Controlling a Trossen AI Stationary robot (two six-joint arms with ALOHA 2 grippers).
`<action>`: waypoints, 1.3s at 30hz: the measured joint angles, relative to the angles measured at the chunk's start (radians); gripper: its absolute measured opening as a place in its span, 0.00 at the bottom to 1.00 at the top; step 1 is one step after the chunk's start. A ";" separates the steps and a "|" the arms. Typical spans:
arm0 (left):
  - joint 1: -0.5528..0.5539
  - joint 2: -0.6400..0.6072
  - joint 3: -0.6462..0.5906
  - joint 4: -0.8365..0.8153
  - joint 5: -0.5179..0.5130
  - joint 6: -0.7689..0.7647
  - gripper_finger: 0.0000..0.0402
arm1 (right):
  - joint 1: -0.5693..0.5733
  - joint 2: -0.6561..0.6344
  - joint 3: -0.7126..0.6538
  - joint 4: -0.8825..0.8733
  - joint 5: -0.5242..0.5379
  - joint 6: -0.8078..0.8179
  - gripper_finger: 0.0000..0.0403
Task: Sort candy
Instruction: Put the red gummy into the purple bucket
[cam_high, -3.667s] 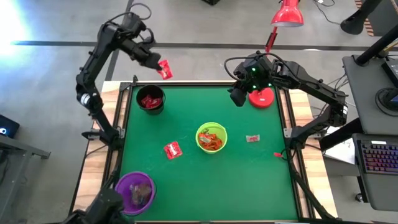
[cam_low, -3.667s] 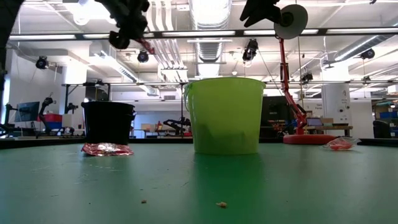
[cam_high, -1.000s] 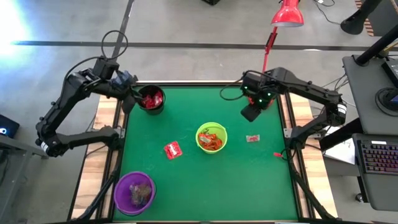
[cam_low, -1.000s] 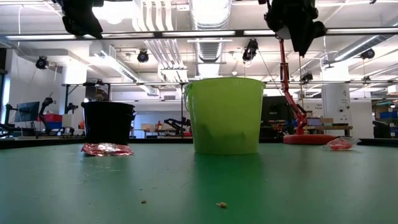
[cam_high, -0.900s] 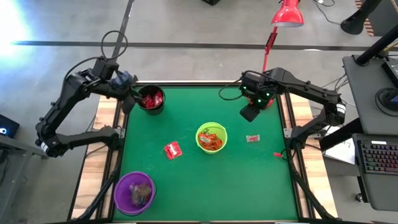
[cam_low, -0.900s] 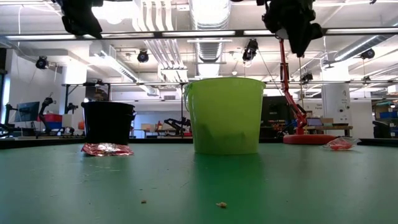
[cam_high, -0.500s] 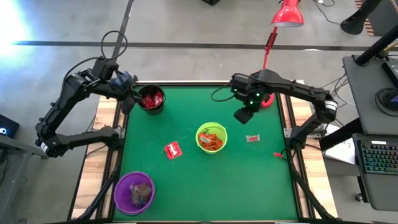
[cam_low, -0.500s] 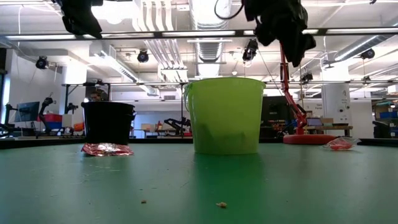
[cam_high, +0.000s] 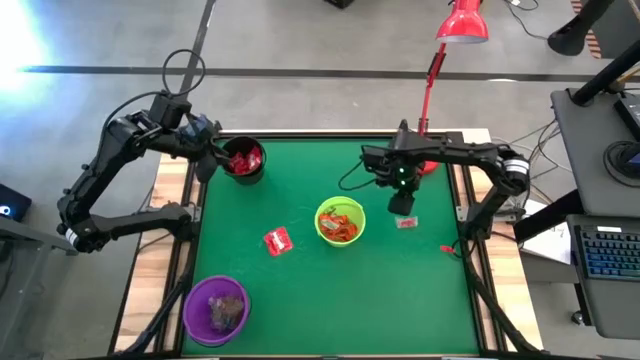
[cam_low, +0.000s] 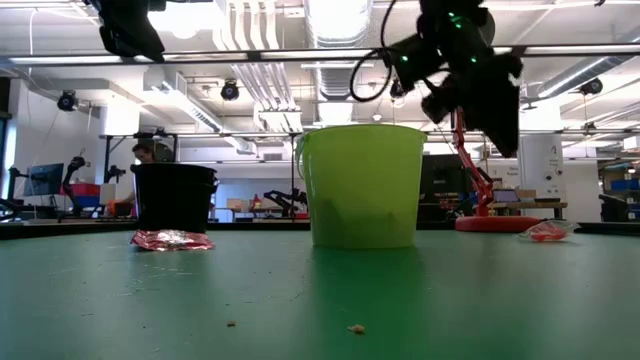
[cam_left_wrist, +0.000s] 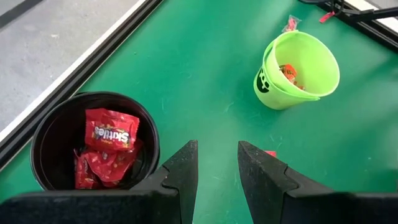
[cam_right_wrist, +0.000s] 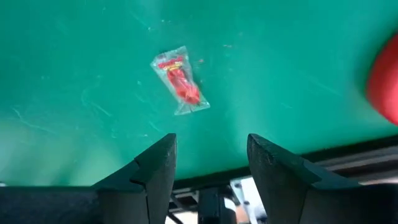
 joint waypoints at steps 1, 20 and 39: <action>0.000 -0.001 0.000 0.000 0.000 -0.003 0.24 | 0.000 -0.015 -0.033 0.025 -0.008 -0.004 0.47; 0.000 0.013 0.000 0.003 0.000 -0.039 0.24 | 0.000 -0.112 -0.465 0.453 -0.045 0.041 0.47; 0.000 0.015 0.000 0.003 0.000 -0.057 0.24 | 0.006 -0.112 -0.590 0.656 -0.075 0.073 0.43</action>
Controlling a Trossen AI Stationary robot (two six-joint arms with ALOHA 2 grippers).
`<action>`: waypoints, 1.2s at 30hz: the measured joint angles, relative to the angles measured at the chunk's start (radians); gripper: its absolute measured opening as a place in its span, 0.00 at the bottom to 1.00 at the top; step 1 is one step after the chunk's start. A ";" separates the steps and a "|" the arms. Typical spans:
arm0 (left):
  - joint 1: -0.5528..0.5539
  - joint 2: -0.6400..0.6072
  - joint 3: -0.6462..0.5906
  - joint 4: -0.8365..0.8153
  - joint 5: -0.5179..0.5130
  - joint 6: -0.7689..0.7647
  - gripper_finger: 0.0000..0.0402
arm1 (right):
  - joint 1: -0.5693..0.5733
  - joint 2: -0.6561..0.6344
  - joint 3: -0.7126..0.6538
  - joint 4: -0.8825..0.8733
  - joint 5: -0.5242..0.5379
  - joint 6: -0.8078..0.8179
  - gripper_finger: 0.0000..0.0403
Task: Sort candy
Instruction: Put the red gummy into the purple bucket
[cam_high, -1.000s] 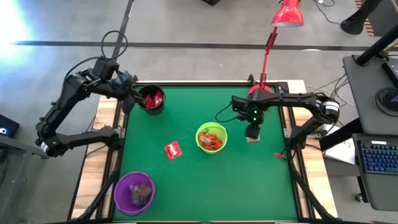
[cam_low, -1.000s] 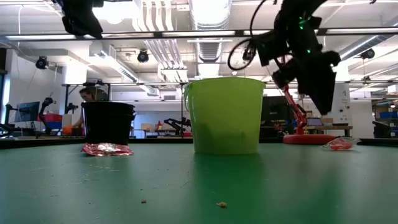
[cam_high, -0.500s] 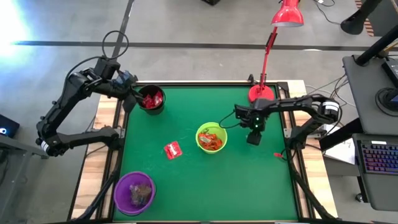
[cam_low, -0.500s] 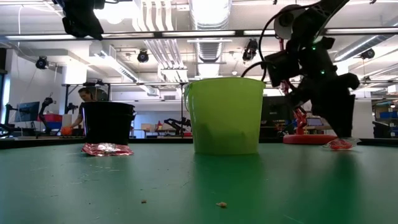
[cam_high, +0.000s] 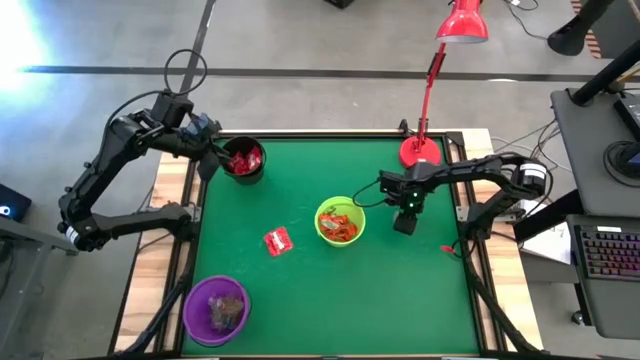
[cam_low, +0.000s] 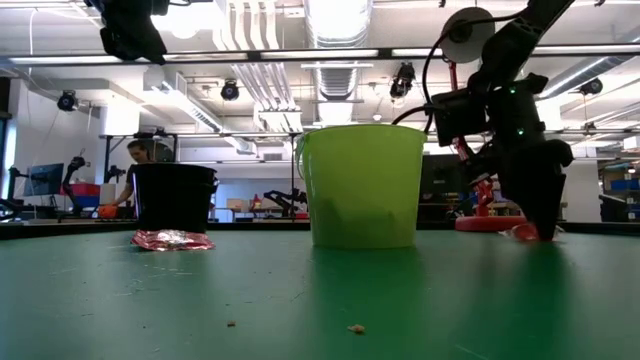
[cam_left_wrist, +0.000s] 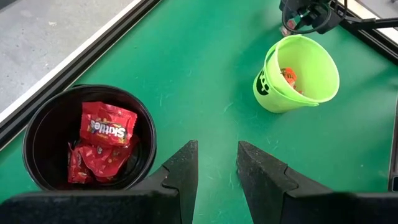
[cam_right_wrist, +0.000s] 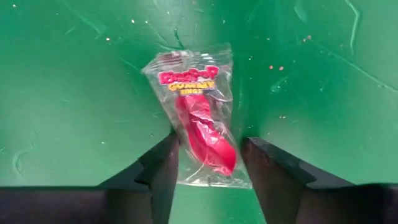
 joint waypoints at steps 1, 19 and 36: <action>0.000 0.000 0.000 0.000 0.000 0.000 0.24 | 0.000 -0.001 -0.005 0.003 0.000 0.007 0.41; 0.000 0.000 0.000 -0.004 0.000 0.006 0.24 | 0.000 -0.078 0.038 -0.129 -0.036 0.179 0.03; 0.000 0.104 0.000 -0.008 0.130 0.008 0.24 | 0.023 -0.278 0.505 -0.196 0.127 0.444 0.03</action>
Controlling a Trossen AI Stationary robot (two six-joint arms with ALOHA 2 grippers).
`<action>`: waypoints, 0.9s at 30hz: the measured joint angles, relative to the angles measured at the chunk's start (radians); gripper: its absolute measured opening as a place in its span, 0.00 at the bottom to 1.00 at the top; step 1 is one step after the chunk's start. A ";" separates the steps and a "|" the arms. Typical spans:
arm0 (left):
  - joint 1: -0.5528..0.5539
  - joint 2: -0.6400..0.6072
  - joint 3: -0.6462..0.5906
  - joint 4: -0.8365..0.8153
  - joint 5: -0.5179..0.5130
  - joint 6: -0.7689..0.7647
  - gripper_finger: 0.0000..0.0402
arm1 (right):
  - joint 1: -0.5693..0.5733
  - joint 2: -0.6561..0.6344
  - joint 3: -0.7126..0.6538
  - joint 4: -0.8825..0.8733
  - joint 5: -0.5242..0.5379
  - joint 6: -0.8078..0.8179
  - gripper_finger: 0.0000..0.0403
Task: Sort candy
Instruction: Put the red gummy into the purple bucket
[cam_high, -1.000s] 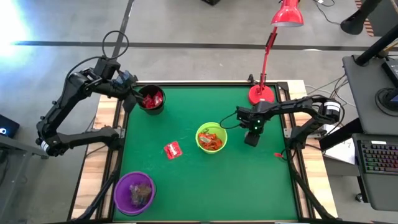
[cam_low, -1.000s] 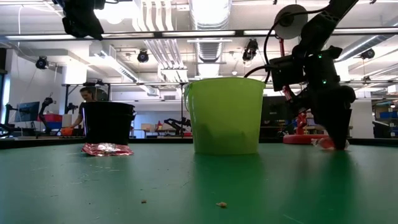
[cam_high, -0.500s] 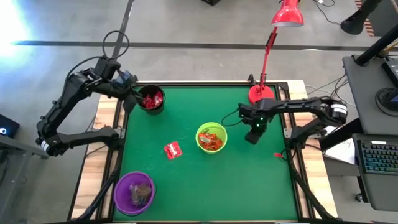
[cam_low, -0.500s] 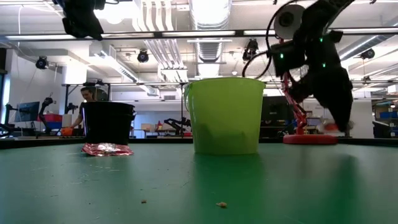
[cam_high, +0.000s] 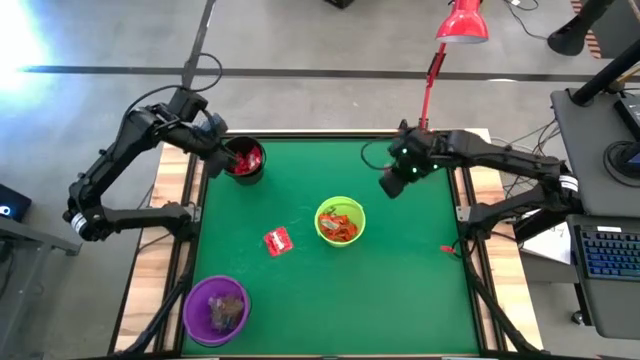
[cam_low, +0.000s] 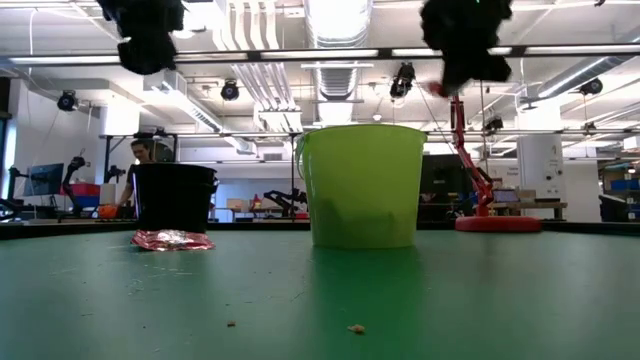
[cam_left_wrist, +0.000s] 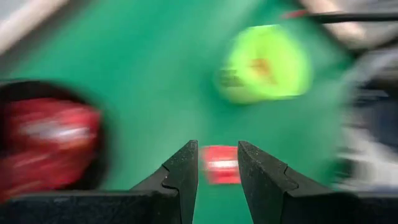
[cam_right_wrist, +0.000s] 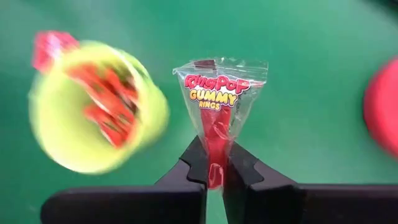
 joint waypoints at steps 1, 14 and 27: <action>0.000 0.007 0.000 -0.001 0.089 0.000 0.24 | 0.005 0.004 0.032 0.013 0.005 0.000 0.03; -0.031 0.047 0.002 0.024 0.585 -0.011 0.27 | 0.142 0.202 0.308 0.180 0.008 -0.067 0.03; -0.072 0.057 0.002 0.076 0.421 -0.032 0.43 | 0.258 0.560 0.748 0.201 0.026 -0.132 0.03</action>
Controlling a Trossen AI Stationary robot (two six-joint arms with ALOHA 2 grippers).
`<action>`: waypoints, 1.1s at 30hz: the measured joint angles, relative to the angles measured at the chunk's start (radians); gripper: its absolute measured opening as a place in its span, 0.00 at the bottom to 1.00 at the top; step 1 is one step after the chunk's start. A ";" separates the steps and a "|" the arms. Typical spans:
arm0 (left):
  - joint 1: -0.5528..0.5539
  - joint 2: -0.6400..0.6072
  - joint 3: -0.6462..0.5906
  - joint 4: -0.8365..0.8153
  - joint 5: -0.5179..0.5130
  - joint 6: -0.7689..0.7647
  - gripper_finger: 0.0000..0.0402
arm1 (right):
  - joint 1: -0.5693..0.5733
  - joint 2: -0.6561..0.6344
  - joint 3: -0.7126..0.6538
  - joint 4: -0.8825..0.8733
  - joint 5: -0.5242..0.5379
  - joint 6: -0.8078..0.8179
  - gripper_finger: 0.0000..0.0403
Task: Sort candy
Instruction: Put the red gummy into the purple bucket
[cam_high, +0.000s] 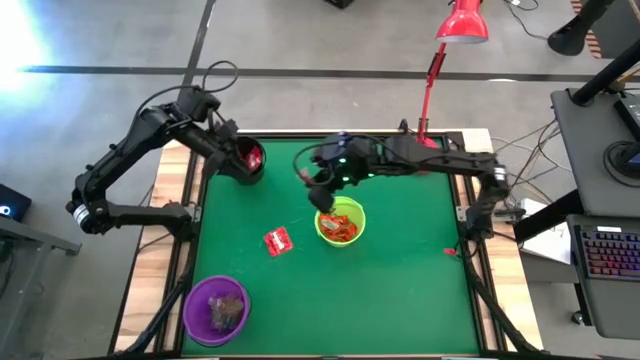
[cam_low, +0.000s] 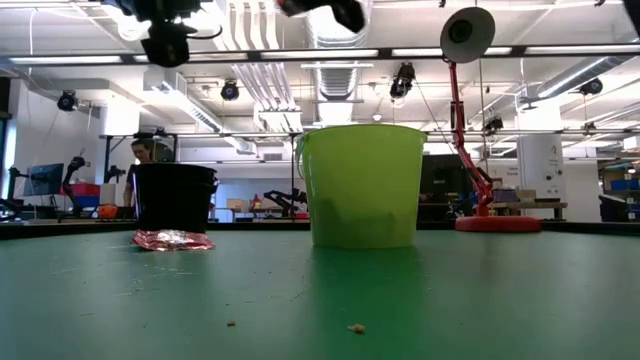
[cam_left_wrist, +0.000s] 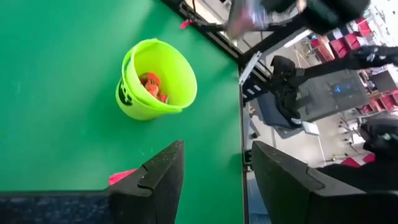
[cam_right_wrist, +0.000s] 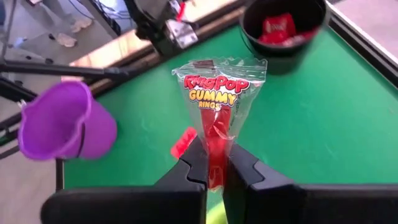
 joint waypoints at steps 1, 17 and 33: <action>0.000 0.001 0.000 0.014 0.001 -0.005 0.43 | 0.002 0.031 0.040 0.000 0.000 -0.004 0.03; -0.011 0.020 0.000 0.176 0.054 -0.033 0.43 | -0.027 0.237 0.309 0.071 -0.031 -0.041 0.03; -0.126 0.095 0.000 0.348 0.032 -0.059 0.43 | -0.066 0.239 0.308 0.074 -0.029 -0.028 0.03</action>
